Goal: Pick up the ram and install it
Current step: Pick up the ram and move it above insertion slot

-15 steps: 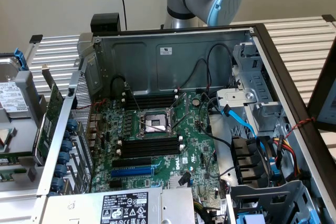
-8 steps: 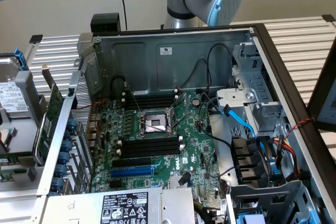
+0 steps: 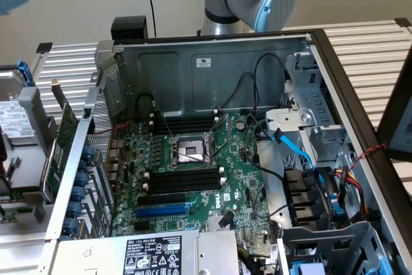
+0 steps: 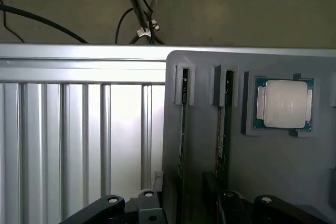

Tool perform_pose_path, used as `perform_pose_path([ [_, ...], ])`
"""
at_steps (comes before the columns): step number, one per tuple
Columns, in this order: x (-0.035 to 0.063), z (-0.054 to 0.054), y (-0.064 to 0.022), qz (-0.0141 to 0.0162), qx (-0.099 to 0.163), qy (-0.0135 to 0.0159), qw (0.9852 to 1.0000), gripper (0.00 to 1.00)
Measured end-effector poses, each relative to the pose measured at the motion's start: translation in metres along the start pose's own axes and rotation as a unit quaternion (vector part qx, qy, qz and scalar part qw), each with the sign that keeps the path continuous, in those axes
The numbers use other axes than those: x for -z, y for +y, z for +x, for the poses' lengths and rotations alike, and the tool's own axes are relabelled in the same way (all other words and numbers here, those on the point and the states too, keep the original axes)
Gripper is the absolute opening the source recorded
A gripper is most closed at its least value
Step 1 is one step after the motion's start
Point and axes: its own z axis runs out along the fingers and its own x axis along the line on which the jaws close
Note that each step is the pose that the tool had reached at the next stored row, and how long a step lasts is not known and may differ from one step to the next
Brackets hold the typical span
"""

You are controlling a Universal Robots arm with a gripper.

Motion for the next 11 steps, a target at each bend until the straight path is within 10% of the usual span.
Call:
perform_pose_path([
  [11,-0.0127,0.0,0.0003,-0.0009,0.0,0.0,1.0,0.42],
])
